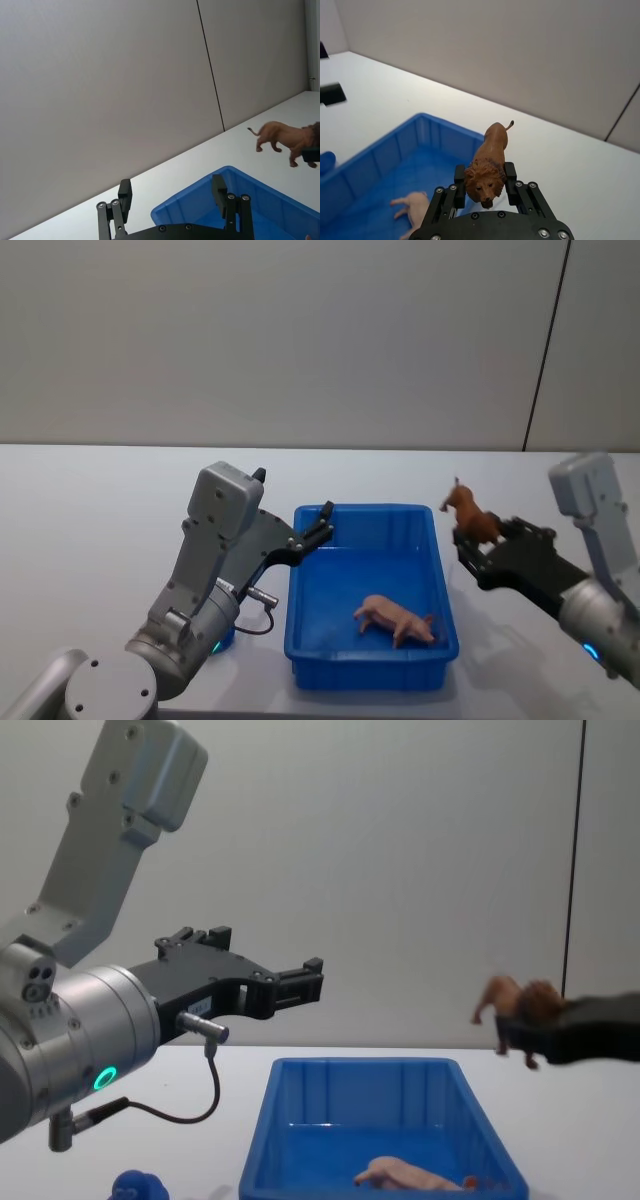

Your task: Pick up the two dolls from the table and place them into the box.

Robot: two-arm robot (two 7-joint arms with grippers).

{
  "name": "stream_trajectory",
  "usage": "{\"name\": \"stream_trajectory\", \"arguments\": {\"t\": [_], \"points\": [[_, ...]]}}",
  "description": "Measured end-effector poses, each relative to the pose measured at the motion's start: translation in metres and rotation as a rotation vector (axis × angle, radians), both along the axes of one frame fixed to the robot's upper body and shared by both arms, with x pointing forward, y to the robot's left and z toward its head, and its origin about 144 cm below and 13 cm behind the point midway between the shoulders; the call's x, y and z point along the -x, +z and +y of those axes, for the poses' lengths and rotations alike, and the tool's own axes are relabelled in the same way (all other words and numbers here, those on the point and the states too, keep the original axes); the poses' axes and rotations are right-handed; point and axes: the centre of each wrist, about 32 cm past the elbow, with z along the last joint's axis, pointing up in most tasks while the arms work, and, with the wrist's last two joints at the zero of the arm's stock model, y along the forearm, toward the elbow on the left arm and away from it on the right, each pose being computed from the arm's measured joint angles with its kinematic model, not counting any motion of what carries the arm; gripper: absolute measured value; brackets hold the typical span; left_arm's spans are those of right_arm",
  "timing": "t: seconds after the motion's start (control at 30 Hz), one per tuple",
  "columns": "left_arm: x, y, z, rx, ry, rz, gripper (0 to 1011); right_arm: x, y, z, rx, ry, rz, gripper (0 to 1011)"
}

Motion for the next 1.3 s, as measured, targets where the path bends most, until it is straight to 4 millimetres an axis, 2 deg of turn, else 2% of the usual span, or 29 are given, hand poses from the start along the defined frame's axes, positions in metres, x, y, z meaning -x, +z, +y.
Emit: {"name": "stream_trajectory", "arguments": {"t": [0.27,0.73,1.03,1.13,1.2,1.27,1.3], "points": [[0.000,0.000,0.000,0.000,0.000,0.000,1003,-0.015,0.011,0.017,0.000,0.048,-0.015,438],[0.000,0.000,0.000,0.000,0.000,0.000,1003,-0.041,0.004,0.038,0.049,0.090,0.045,449],[0.000,0.000,0.000,0.000,0.000,0.000,1003,-0.047,-0.003,0.044,0.068,0.129,0.082,720],[0.000,0.000,0.000,0.000,0.000,0.000,1003,-0.048,-0.003,0.044,0.067,0.133,0.083,822],[0.000,0.000,0.000,0.000,0.000,0.000,1003,-0.048,-0.003,0.043,0.063,0.134,0.081,852],[0.000,0.000,0.000,0.000,0.000,0.000,1003,-0.048,-0.003,0.040,0.055,0.133,0.075,939],[0.000,0.000,0.000,0.000,0.000,0.000,1003,-0.047,-0.003,0.038,0.052,0.133,0.072,939]]}}
